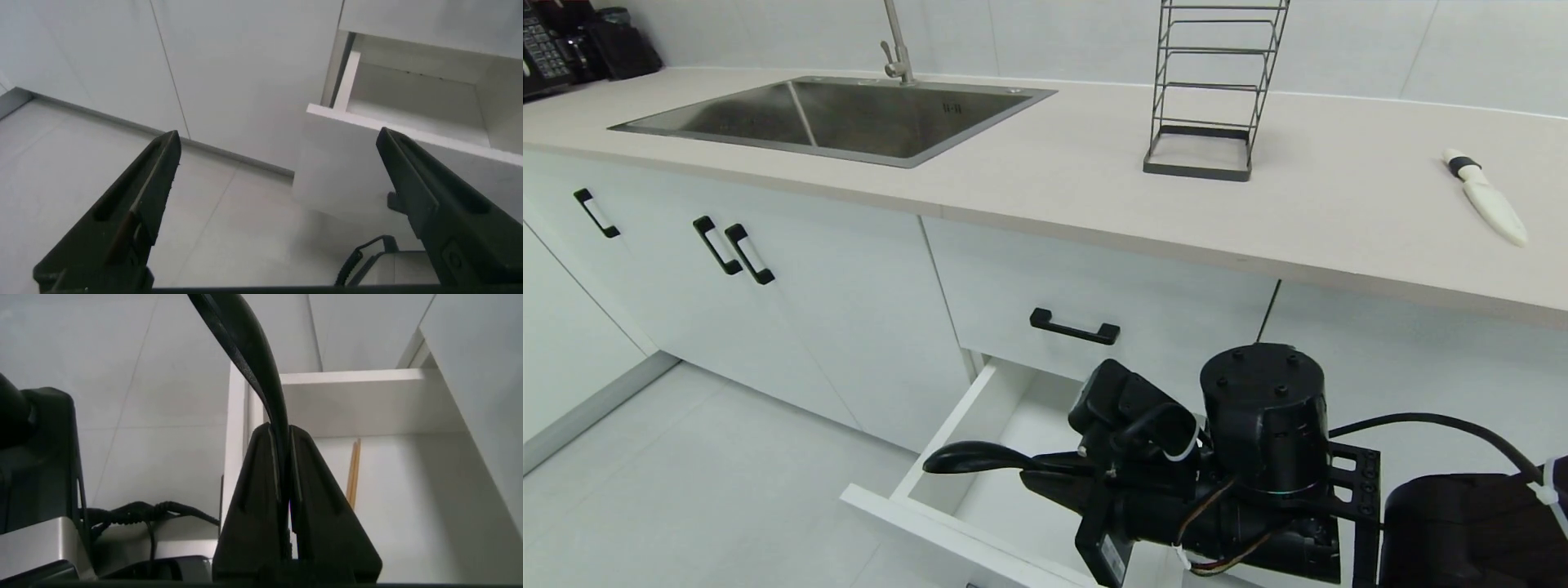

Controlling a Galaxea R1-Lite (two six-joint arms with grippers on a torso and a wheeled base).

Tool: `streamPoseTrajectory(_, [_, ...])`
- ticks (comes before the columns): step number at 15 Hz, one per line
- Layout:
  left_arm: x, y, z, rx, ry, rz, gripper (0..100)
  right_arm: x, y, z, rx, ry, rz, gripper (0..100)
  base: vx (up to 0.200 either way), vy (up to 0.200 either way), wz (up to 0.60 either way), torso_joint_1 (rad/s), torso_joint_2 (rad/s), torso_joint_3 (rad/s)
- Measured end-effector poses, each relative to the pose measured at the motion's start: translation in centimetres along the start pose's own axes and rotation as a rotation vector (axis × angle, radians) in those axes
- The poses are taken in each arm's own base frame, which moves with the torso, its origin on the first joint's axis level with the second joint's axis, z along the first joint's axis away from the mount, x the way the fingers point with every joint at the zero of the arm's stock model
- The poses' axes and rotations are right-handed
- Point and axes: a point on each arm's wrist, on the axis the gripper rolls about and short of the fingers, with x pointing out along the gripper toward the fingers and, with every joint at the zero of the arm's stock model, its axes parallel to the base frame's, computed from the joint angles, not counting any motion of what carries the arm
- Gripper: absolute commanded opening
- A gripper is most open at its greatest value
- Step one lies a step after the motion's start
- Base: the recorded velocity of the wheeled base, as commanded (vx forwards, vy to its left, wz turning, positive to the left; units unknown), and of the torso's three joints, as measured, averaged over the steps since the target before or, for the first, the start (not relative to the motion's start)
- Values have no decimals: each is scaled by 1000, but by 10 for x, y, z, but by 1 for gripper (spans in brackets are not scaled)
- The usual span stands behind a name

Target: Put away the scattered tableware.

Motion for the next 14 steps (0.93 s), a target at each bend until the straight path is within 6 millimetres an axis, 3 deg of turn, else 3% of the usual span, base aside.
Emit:
streamPoseTrajectory(9, [0, 0, 0, 0, 1, 0, 100, -1, -3, 5, -5, 13, 41, 0, 0, 0, 0, -10, 93, 29])
streamPoseTrajectory(12, [0, 0, 0, 0, 1, 0, 100, 1, -11, 2, 1, 23, 20, 0, 0, 0, 0, 0, 0, 0])
streamPoseTrajectory(14, [0, 0, 0, 0, 1, 0, 100, 9, -28, 10, -15, -11, -29, 0, 0, 0, 0, 0, 0, 0])
